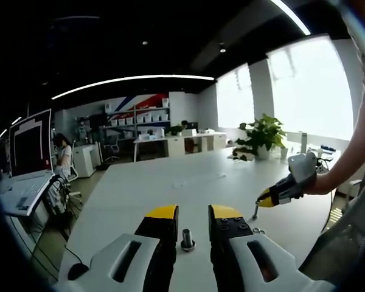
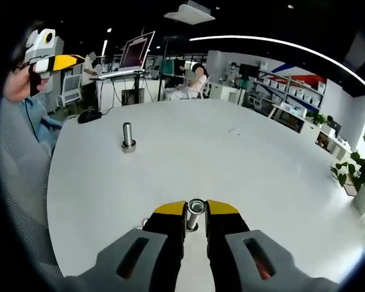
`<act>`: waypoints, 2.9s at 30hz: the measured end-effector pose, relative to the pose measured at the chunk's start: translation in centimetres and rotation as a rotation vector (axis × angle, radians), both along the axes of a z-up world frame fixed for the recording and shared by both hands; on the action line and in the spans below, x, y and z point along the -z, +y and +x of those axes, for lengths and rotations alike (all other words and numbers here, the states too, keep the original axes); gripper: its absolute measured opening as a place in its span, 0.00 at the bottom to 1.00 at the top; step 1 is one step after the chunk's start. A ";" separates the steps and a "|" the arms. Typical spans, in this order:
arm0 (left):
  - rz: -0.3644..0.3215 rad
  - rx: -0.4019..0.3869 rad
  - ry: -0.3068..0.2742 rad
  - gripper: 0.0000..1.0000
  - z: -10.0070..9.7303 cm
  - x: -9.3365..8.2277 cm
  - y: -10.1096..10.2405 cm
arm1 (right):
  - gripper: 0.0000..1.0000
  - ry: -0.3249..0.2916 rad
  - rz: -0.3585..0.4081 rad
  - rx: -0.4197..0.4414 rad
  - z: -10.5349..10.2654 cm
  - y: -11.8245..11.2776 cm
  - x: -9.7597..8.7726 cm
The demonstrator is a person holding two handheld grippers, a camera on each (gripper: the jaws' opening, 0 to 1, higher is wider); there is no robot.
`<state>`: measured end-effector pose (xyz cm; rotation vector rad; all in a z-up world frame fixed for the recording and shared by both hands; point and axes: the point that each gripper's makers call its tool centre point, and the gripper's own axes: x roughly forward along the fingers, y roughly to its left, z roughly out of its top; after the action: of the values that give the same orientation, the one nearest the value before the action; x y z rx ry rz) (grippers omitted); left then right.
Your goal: Place the washer onto the threaded stud by aligning its center hole with the stud, sliding it down to the base, and recovering from edge contact or off-axis alignment until the washer reaches the visible bottom stop.
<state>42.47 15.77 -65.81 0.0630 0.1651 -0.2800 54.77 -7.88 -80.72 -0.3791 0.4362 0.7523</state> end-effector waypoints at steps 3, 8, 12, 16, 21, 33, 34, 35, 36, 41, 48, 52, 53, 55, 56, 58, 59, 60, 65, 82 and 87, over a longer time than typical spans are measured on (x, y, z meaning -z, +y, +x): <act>-0.002 -0.003 -0.001 0.18 0.0 0.0 0.1 | 0.14 0.003 0.000 0.004 0.1 0.0 0.1; -0.008 -0.007 -0.004 0.18 0.0 -0.1 0.2 | 0.14 0.024 0.005 0.009 -0.1 0.0 0.4; -0.010 -0.008 -0.008 0.18 0.0 -0.2 0.3 | 0.14 0.032 0.007 0.015 -0.2 -0.1 0.6; -0.012 -0.012 -0.007 0.18 0.0 -0.2 0.4 | 0.14 0.036 0.010 0.018 -0.3 -0.1 0.7; -0.011 -0.010 -0.007 0.18 0.0 -0.2 0.3 | 0.15 0.036 0.011 0.024 -0.4 -0.2 0.6; -0.015 -0.012 -0.011 0.18 0.0 -0.3 0.3 | 0.16 0.030 0.033 0.036 -0.8 -0.5 0.1; -0.013 -0.012 -0.011 0.18 0.0 -0.4 0.3 | 0.16 0.030 0.039 0.038 -0.9 -0.5 0.0; -0.014 -0.011 -0.012 0.18 0.0 -0.4 0.3 | 0.16 0.030 0.047 0.043 -1.0 -0.6 0.0; -0.014 -0.011 -0.012 0.18 0.0 -0.4 0.3 | 0.16 0.031 0.053 0.045 -1.1 -0.5 -0.1; -0.013 -0.008 -0.010 0.18 0.0 -0.3 0.2 | 0.16 0.030 0.065 0.044 -1.9 -0.4 0.0; -0.015 -0.006 -0.011 0.18 0.0 -0.3 0.1 | 0.17 0.034 0.088 0.061 -2.7 -0.5 -0.1; -0.014 -0.004 -0.009 0.18 0.0 -0.3 0.1 | 0.17 0.039 0.097 0.054 -3.3 -0.4 0.1; -0.013 -0.005 -0.010 0.18 0.0 -0.3 0.1 | 0.17 0.040 0.097 0.052 -3.4 -0.4 0.1; -0.015 -0.004 -0.010 0.18 0.0 -0.3 0.1 | 0.17 0.047 0.102 0.046 -3.6 -0.4 0.3; -0.014 -0.004 -0.010 0.18 0.0 -0.3 0.1 | 0.17 0.050 0.105 0.044 -3.7 -0.4 0.4; -0.014 -0.003 -0.010 0.18 0.0 -0.3 0.1 | 0.18 0.052 0.103 0.041 -3.9 -0.4 0.5; -0.015 -0.003 -0.010 0.18 0.0 -0.3 0.1 | 0.18 0.057 0.105 0.040 -4.0 -0.4 0.6; -0.014 -0.003 -0.009 0.18 0.0 -0.3 0.1 | 0.18 0.059 0.107 0.039 -4.1 -0.4 0.6; -0.010 0.006 -0.007 0.18 0.0 -0.2 -0.1 | 0.18 0.069 0.113 0.029 -4.7 -0.2 0.9; -0.014 -0.001 -0.010 0.18 0.1 -0.3 0.1 | 0.20 0.113 0.106 0.002 -6.5 0.2 2.9; -0.015 0.002 -0.006 0.18 0.0 -0.2 0.1 | 0.20 0.115 0.109 0.001 -6.6 0.3 3.0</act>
<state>42.52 15.88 -65.63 0.0490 0.1568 -0.2827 48.16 -7.55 -83.67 -0.2342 0.5010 0.7955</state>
